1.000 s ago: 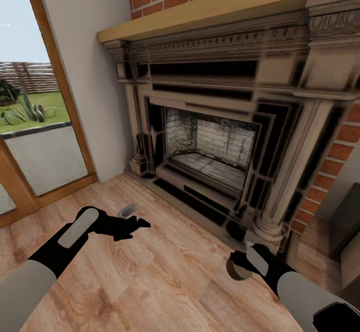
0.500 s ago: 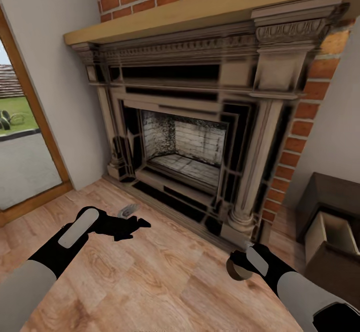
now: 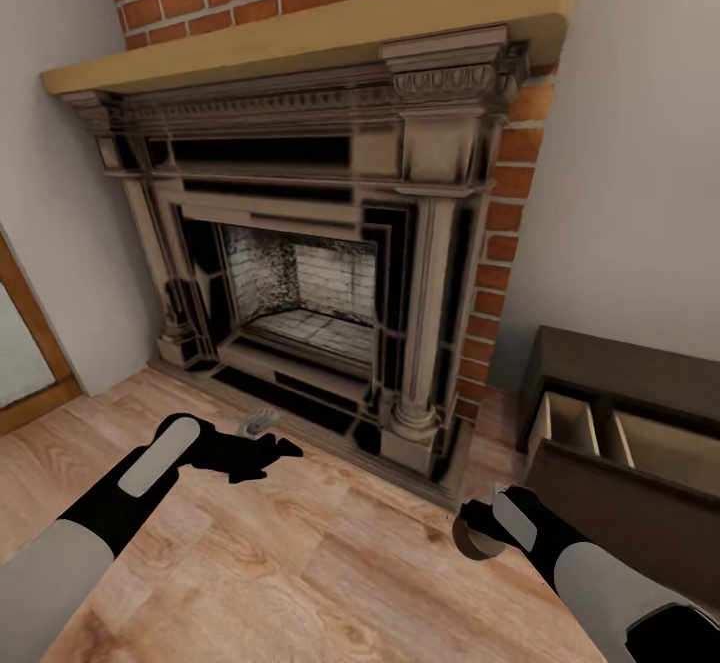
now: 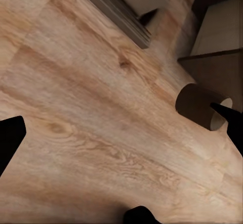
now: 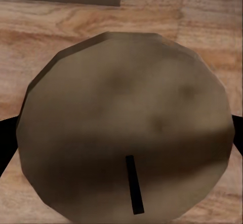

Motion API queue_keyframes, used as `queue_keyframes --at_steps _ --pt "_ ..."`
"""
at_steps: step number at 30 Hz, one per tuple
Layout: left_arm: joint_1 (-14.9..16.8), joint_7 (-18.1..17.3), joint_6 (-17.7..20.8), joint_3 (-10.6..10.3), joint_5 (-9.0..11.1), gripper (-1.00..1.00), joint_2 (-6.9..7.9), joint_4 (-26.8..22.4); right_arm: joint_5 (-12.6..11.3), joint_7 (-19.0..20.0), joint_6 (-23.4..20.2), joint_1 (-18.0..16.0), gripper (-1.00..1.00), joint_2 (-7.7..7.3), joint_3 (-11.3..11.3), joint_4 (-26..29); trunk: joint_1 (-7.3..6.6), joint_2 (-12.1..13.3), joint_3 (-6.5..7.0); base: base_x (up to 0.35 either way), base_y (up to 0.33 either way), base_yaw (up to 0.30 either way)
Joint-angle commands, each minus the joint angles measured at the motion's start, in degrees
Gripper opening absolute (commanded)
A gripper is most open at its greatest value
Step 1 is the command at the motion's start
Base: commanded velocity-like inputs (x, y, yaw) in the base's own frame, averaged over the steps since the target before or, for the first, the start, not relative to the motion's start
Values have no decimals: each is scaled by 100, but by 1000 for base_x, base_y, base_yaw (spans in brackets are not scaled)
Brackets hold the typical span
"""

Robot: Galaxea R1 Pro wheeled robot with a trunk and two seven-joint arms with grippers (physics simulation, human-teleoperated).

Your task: Place each of the two pumpkins and all three candles from the living room inside a cabinet in the living room (use any cabinet), then make sure every cabinet is closed, and position the cauldron so it is next to a table in the living room.

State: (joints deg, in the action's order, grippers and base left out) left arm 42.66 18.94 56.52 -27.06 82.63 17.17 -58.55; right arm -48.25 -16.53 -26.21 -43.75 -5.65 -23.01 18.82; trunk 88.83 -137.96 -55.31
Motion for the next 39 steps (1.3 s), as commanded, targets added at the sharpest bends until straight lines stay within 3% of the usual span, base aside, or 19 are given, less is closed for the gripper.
queue_keyframes --at_steps 1,39 --pt "6 57 -1 -17 60 100 6 -8 -61 -43 -16 -2 -100 -6 -46 16 -3 -3 0 -151 -264 -244" --pt "6 57 -9 -33 51 100 6 1 -62 -61 -95 -2 -100 -6 -46 25 -3 -3 10 -118 -281 -16"
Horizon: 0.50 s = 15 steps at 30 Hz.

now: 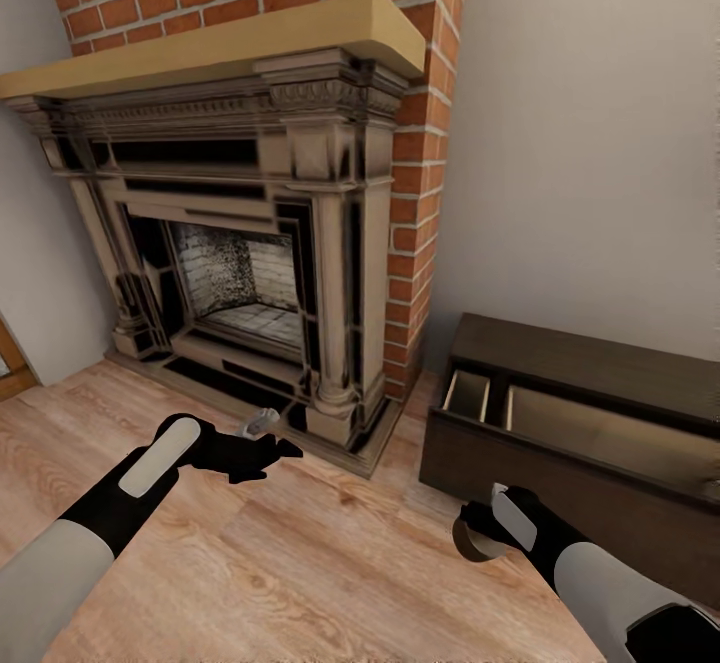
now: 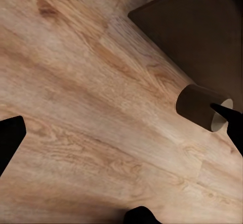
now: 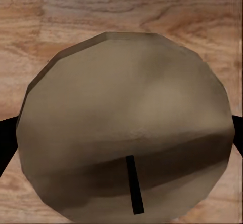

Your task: Place each of the two pumpkins and all three candles from the living room inside a cabinet in the living room (use any cabinet), then make sure every cabinet is closed, and position the cauldron so it is next to a table in the living room.

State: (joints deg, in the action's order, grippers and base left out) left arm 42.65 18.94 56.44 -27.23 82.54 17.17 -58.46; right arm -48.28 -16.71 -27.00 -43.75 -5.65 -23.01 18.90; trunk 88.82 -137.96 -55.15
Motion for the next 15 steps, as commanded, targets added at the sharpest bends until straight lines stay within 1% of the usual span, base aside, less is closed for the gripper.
queue_keyframes --at_steps 1,6,12,15 --pt "6 57 -1 -17 60 100 5 -7 -59 -43 -16 -2 -100 -6 -46 17 -2 -3 -6 -62 -303 0" --pt "6 57 -1 -35 60 100 5 -7 -59 -43 -16 -2 -100 -6 -46 17 -2 -3 -6 -17 -313 0" --pt "6 57 -40 -144 60 100 5 -15 -59 -43 -16 -2 -100 -6 -46 17 -2 -3 -6 -1 -317 0" --pt "6 56 -44 -156 60 100 -27 -16 -59 -43 -16 -2 -100 -6 -46 17 -2 -3 -6 0 -287 0"
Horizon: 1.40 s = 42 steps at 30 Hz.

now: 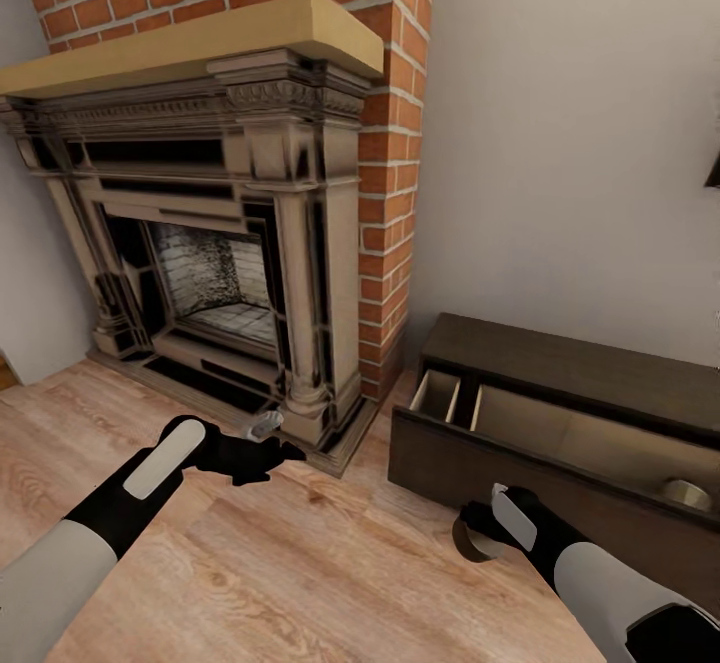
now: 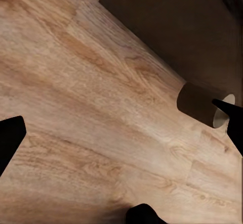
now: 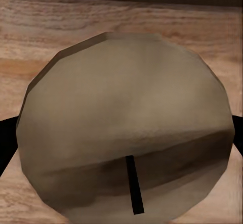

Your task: Place each of the two pumpkins and all three candles from the living room inside a cabinet in the living room (use any cabinet), then make sure every cabinet is closed, and position the cauldron so it is next to a table in the living room.

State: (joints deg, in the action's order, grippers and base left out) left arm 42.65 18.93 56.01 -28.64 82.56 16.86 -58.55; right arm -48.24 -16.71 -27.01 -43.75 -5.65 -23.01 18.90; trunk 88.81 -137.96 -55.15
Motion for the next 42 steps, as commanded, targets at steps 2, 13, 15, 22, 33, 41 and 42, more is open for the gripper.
queue_keyframes --at_steps 2,13,15,22,33,41,42 --pt "6 55 4 -22 58 100 -36 -31 -63 -39 -14 -2 -100 -6 -45 17 -1 -3 -6 0 -101 0" --pt "6 31 18 -87 72 100 -26 -655 -97 -26 -95 -2 -100 -158 -5 395 -199 358 156 0 -10 0" --pt "6 27 22 -87 74 100 -11 -662 -131 -25 -188 -1 -100 -187 11 776 -243 438 192 0 0 0" --pt "-38 -1 40 -39 126 100 41 -1012 -184 -10 -353 3 -100 -400 66 1376 -397 719 317 0 0 0" --pt "-395 -67 42 119 245 100 226 -2123 -183 16 -289 24 -100 -468 634 1435 -638 1160 515 0 0 0" --pt "-437 -81 52 115 530 100 231 -2388 -667 494 -295 24 -100 -739 783 1354 -814 1481 658 0 0 0" --pt "-439 -81 56 114 615 100 232 -2398 -744 538 -297 24 -100 -788 826 1347 -836 1521 676 0 0 0"
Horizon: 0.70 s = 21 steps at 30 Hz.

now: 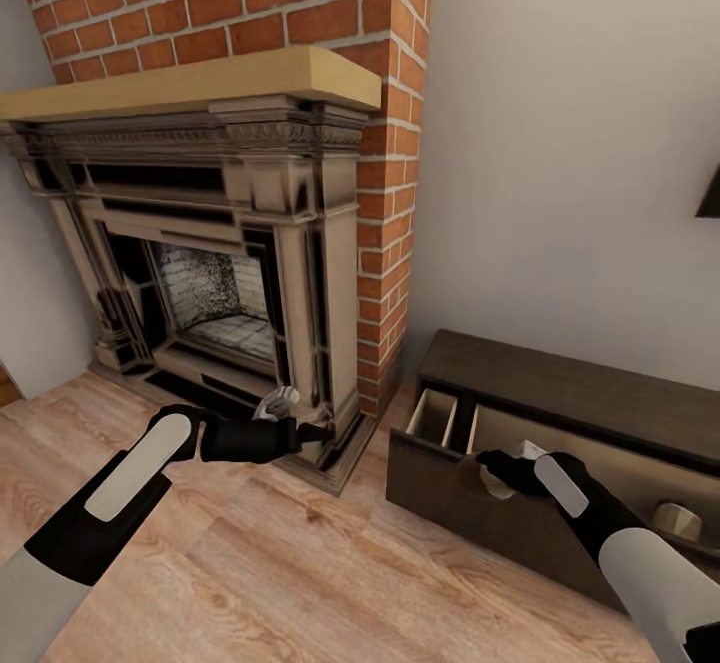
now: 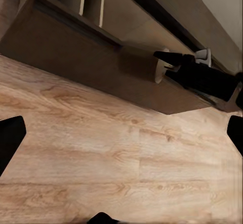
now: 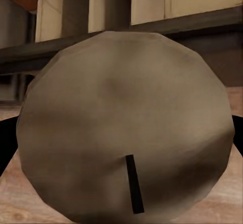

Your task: Place each of the two pumpkins and all three candles from the living room inside a cabinet in the living room (use any cabinet), then make sure every cabinet is closed, and position the cauldron so it is next to a table in the living room.

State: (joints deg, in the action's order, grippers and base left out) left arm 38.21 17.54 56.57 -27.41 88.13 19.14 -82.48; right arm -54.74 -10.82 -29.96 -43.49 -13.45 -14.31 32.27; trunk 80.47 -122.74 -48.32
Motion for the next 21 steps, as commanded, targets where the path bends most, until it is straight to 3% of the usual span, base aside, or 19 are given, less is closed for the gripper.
queue_keyframes --at_steps 1,7,13,21 --pt "4 56 7 -9 185 100 8 -16 -177 -5 -2 -1 -100 -70 7 -1 -1 -1 -6 0 0 0" --pt "2 56 12 -57 290 100 9 -31 -236 26 5 -1 -100 -112 46 -17 -1 -1 -6 21 -1 0" --pt "1 56 13 -70 287 100 11 -106 -244 25 9 -1 -100 -108 69 -261 -1 -1 -6 246 -76 0" --pt "-34 57 12 -74 268 100 4 -119 -244 68 2 -1 -100 -106 356 -363 -1 -1 -6 239 -215 0"
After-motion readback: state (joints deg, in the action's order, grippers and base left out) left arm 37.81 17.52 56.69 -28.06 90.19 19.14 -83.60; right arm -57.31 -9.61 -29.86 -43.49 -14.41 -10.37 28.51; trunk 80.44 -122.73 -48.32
